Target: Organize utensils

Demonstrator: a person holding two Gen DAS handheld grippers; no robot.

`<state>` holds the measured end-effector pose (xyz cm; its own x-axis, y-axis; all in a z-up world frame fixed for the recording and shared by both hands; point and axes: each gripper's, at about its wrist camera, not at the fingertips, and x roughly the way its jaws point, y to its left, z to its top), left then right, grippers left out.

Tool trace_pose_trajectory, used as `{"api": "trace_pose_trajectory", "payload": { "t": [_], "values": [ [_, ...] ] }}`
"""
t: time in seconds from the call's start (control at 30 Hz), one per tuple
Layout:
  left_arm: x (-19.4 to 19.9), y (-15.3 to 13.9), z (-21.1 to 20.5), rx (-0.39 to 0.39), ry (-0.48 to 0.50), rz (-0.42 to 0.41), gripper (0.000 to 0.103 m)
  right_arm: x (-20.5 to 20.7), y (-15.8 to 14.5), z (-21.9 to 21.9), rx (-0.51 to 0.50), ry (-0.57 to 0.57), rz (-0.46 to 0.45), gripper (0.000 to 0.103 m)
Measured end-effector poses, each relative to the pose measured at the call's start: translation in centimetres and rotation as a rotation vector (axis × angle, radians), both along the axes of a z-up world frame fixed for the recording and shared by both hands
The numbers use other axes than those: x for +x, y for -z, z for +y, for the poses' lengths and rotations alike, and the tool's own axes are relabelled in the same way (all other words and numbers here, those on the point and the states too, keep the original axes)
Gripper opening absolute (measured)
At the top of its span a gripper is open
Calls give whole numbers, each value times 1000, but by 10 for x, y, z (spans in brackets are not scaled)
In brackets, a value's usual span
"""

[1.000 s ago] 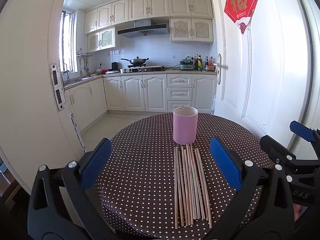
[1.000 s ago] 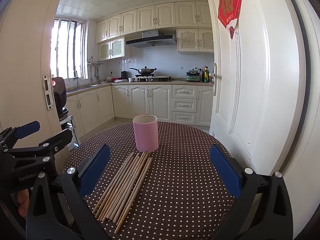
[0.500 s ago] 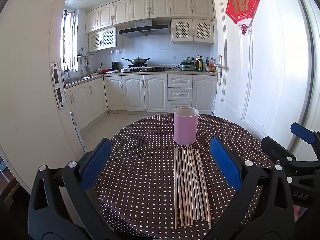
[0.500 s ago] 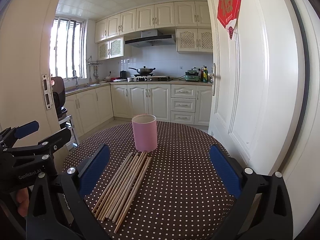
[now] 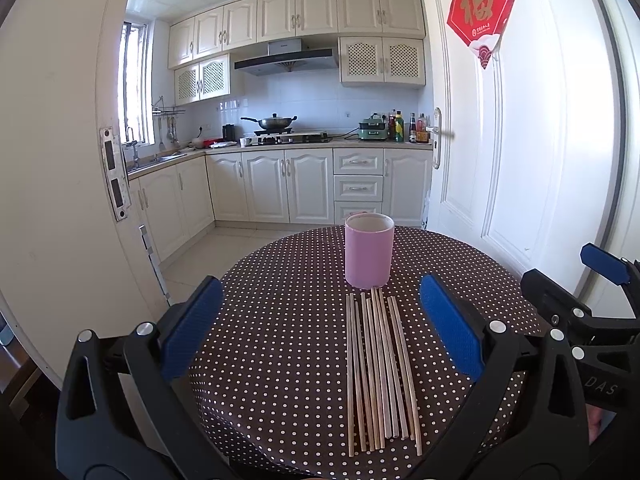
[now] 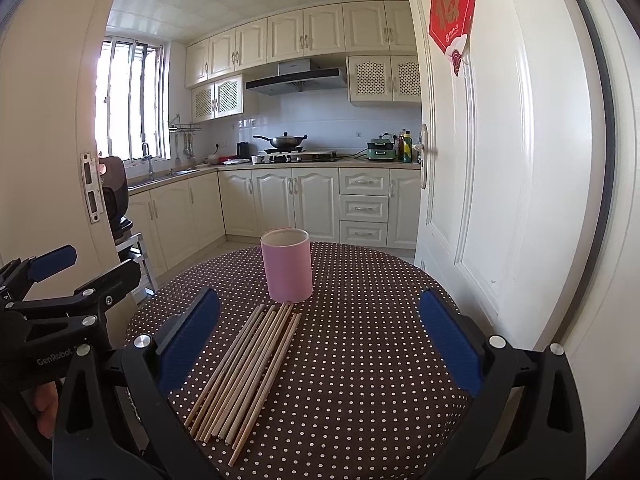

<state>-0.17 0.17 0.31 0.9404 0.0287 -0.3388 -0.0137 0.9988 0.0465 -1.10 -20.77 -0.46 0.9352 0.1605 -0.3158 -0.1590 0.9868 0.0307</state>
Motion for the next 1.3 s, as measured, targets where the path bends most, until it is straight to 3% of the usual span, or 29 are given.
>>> {"api": "trace_pose_trajectory", "payload": {
  "t": [0.67,1.3],
  "values": [
    [10,4,6,-8,-12,31,97,12,5,-5,9,28,37,96],
    [56,36,19,-56,-21,216,97,53,34,-3,32,58,205,96]
  ]
}}
